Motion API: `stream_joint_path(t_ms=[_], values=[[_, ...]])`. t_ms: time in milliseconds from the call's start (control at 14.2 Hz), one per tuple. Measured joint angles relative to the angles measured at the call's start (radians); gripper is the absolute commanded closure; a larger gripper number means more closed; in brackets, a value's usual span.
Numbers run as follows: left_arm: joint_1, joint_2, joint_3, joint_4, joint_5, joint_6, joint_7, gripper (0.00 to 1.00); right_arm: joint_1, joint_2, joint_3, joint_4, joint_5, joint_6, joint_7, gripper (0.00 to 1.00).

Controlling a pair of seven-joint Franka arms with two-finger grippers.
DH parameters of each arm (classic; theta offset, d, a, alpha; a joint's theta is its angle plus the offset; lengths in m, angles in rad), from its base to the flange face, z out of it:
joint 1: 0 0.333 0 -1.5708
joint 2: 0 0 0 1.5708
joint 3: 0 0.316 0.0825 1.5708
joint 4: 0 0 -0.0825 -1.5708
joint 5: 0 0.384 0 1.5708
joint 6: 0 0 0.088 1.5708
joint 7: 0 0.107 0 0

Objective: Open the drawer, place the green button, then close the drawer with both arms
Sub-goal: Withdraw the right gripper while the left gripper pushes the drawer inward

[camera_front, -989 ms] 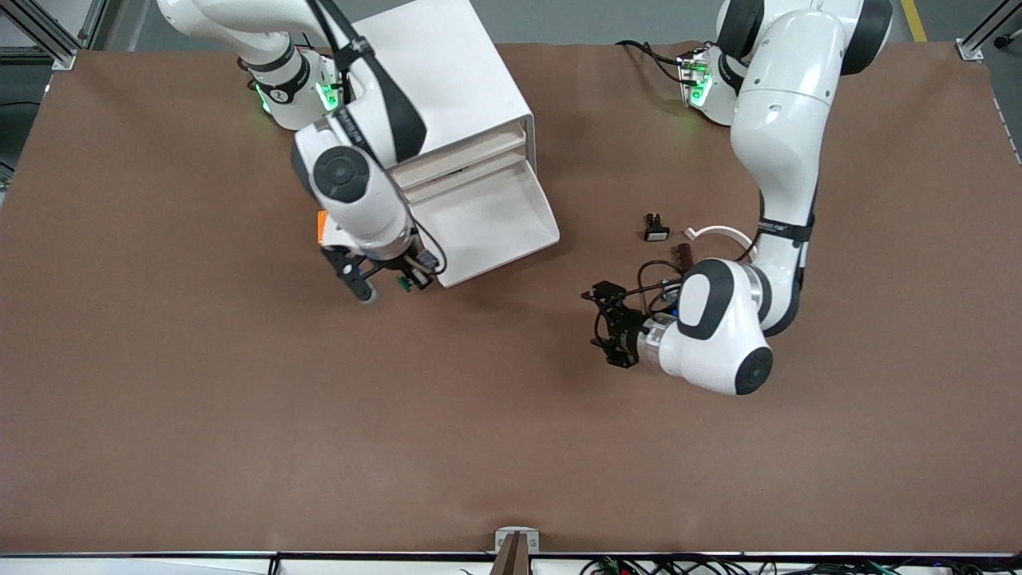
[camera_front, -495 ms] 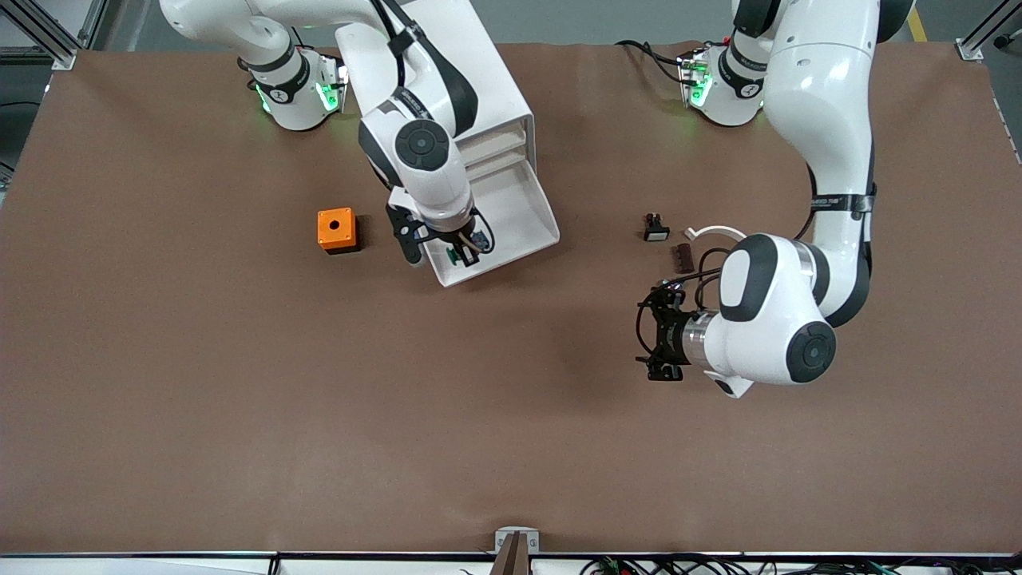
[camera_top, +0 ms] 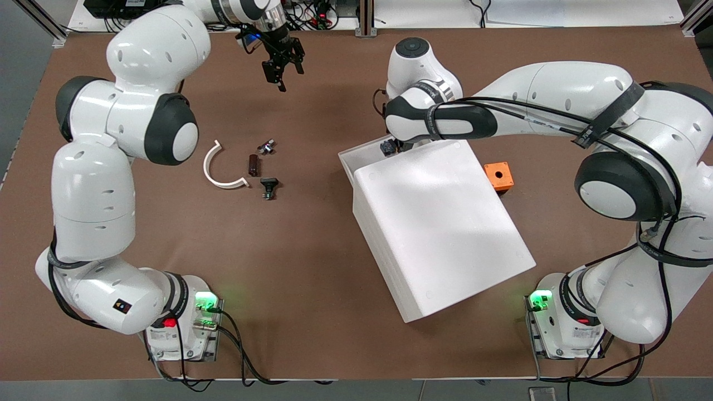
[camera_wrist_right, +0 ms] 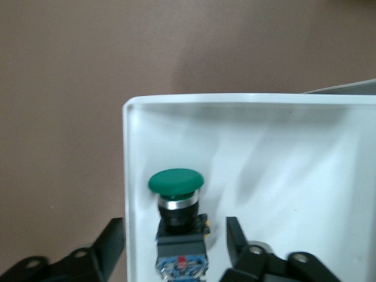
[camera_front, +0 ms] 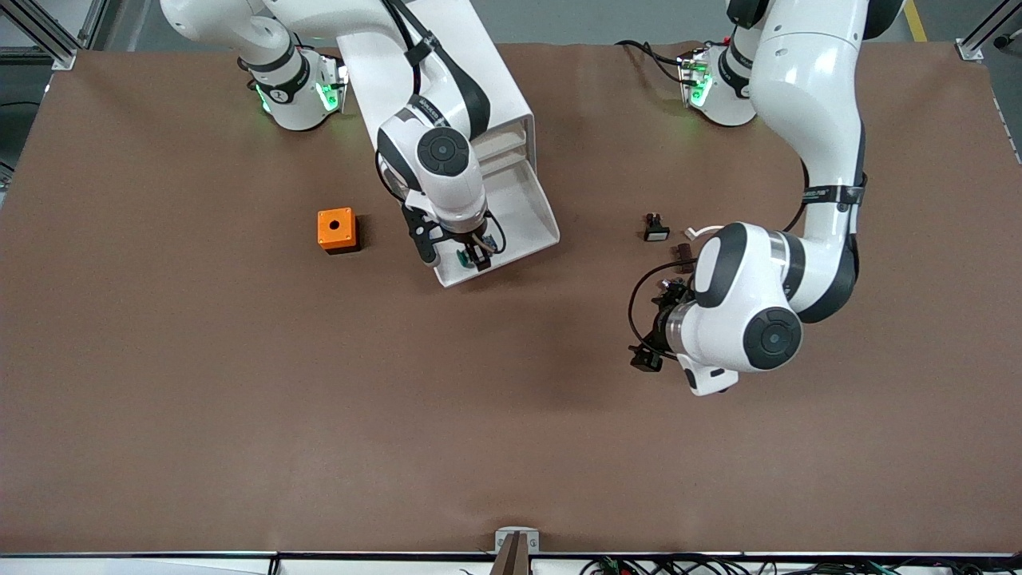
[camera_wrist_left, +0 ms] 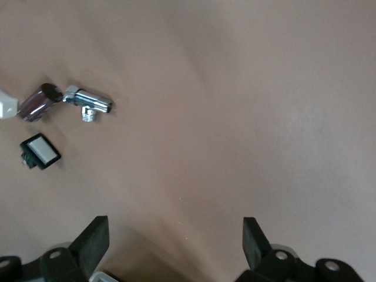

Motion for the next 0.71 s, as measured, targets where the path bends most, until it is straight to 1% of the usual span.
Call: stream_joint_path(t_ms=[141,283,495,707], values=[[-0.036,0.004,-0.003,-0.036,0.001,0.064,0.052,0.00,-0.006,0.000,-0.009,0.036,0.000,-0.052,-0.080,0.00],[-0.085,0.013,-0.010,-0.088,0.001,0.167,0.089,0.00,-0.042,-0.001,-0.017,0.101,0.000,-0.168,-0.248,0.00],[-0.199,0.034,-0.022,-0.168,0.001,0.347,0.122,0.00,-0.150,-0.007,-0.027,0.210,0.000,-0.353,-0.600,0.00],[-0.316,0.061,-0.024,-0.224,0.004,0.464,0.131,0.00,-0.278,-0.029,-0.034,0.253,-0.001,-0.455,-0.929,0.00]])
